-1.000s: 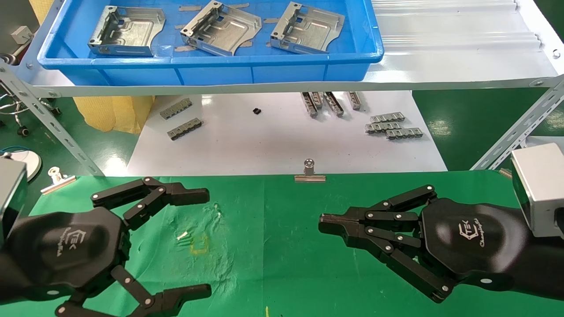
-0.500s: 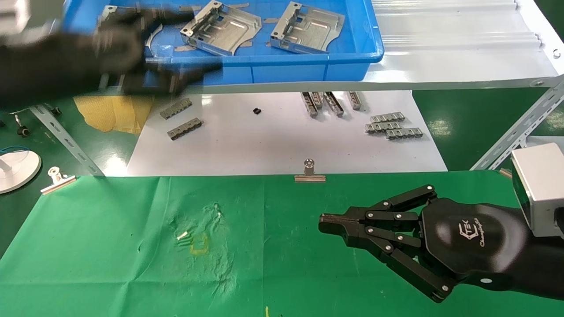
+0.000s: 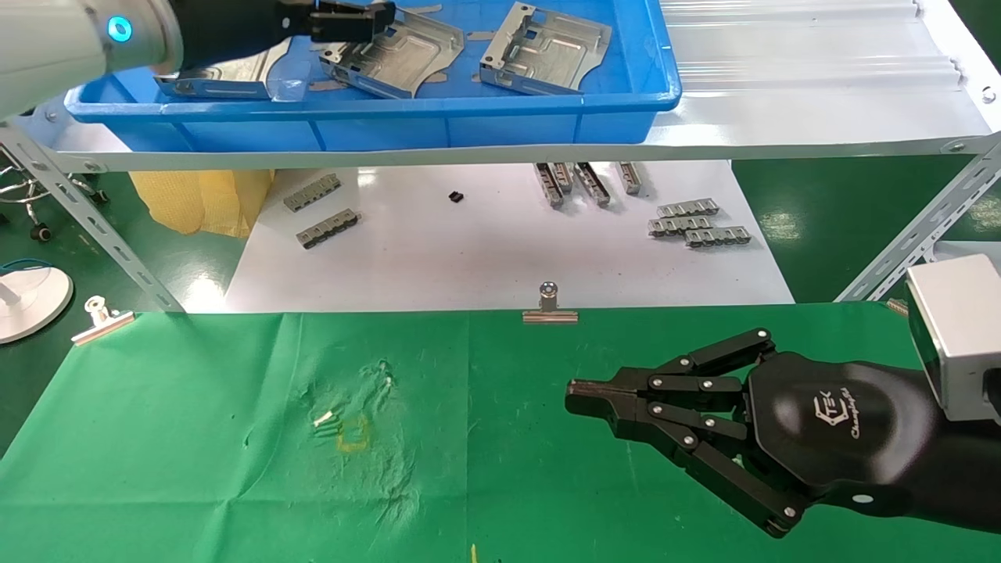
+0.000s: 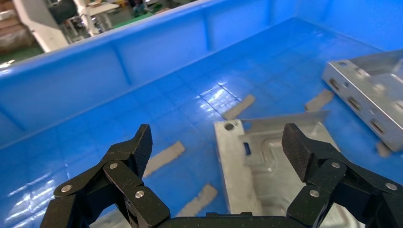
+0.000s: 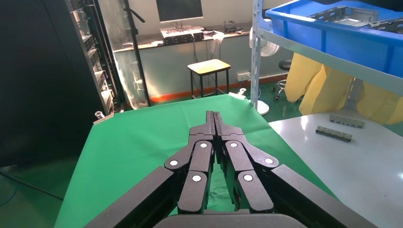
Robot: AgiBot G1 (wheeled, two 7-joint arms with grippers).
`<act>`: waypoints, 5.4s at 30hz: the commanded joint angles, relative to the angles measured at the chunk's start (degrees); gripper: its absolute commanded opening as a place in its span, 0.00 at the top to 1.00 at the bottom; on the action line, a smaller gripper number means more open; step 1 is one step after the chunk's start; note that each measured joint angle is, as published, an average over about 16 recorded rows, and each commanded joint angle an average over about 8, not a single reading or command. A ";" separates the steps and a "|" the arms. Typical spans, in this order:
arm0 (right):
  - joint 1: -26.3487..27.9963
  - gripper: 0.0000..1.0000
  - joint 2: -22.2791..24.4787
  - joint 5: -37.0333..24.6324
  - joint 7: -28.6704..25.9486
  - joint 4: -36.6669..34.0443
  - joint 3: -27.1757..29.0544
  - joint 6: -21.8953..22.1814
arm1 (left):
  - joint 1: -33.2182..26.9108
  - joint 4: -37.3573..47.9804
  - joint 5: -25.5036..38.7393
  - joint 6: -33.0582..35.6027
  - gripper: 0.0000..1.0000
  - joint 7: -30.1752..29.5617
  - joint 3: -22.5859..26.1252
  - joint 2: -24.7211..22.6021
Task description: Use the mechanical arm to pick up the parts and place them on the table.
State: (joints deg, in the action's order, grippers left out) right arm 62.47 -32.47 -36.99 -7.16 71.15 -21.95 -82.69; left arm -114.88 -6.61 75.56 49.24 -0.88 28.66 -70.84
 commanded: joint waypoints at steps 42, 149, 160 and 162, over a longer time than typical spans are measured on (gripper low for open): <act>0.00 0.00 0.00 0.00 0.00 0.00 -0.01 0.00 | -4.15 6.30 4.37 -0.66 1.00 -2.85 3.01 -2.34; -0.01 0.00 0.01 0.02 0.01 -0.02 -0.01 0.02 | 22.44 2.11 -14.13 41.32 0.00 26.94 4.67 16.46; -0.01 0.00 0.01 0.02 0.01 -0.02 -0.01 0.02 | 29.02 -12.61 -18.30 40.28 0.00 19.09 0.98 20.59; -0.01 0.00 0.01 0.02 0.01 -0.02 -0.01 0.02 | 30.18 -15.21 -19.04 40.10 0.00 17.71 0.33 21.32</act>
State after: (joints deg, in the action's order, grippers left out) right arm 62.46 -32.46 -36.97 -7.14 71.13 -21.96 -82.66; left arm -84.69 -21.82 56.52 89.34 16.83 28.99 -49.52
